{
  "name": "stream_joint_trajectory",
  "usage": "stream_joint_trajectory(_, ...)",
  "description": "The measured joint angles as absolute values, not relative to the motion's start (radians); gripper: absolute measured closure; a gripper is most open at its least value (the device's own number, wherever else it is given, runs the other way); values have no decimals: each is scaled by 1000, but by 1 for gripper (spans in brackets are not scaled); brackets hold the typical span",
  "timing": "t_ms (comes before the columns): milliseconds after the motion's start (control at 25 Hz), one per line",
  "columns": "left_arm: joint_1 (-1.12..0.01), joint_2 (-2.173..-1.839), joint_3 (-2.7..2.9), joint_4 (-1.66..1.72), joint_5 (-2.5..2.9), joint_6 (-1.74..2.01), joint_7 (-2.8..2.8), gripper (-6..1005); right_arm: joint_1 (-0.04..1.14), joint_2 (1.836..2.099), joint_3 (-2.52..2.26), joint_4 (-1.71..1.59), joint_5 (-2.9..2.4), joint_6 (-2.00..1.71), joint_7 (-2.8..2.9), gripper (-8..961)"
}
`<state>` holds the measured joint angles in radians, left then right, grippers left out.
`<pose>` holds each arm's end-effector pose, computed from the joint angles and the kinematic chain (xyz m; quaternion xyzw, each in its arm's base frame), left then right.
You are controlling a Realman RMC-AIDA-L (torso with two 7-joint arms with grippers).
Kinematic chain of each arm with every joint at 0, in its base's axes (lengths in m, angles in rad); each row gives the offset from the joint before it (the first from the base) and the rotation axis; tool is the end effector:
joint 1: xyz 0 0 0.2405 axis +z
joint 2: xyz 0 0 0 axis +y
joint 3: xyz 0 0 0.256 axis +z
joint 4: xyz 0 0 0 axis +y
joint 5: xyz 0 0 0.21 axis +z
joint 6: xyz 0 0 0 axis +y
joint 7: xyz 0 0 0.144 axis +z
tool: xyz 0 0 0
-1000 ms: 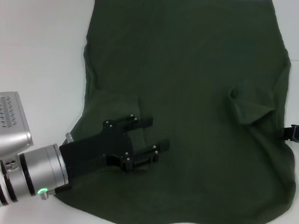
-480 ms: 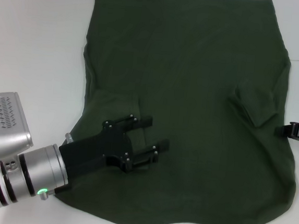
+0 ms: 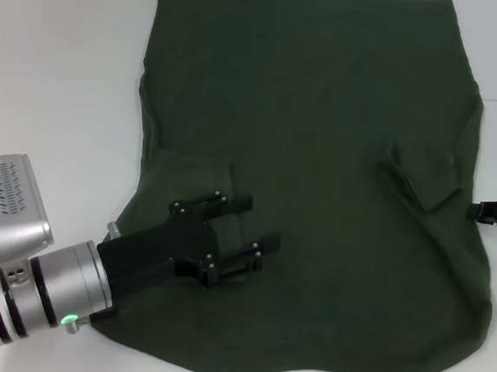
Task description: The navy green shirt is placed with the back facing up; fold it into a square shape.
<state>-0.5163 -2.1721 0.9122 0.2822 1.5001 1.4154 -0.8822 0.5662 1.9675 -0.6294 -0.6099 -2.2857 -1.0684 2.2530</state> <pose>-0.2368 0.3019 -0.0840 -0.8949 -0.1710 -0.3693 0.1831 0.3500 0.3780 0.0518 -0.7231 0.6077 0.1394 0.2972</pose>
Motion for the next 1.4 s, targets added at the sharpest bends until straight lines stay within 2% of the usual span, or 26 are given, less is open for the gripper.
stream_joint_trajectory(40, -516, -2172, 912, 282, 1500, 1416, -882, 309, 565, 1967, -627, -607, -2286, -1068, 2253, 937)
stream_joint_trajectory(280, -516, -2172, 911, 282, 1500, 1416, -882, 310, 564, 1976, -623, -599, -2290, -1051, 2248, 739)
stream_joint_trajectory(480, -517, -2172, 909, 282, 1500, 1416, -881, 309, 564, 1978, -623, -595, -2292, -1037, 2248, 634)
stream_joint_trajectory(1000, -519, -2172, 908, 282, 1500, 1415, -880, 309, 563, 1979, -627, -574, -2292, -1019, 2245, 635)
stream_joint_trajectory(1400, -518, -2171, 906, 282, 1500, 1415, -880, 310, 561, 1969, -623, -575, -2290, -1020, 2251, 636)
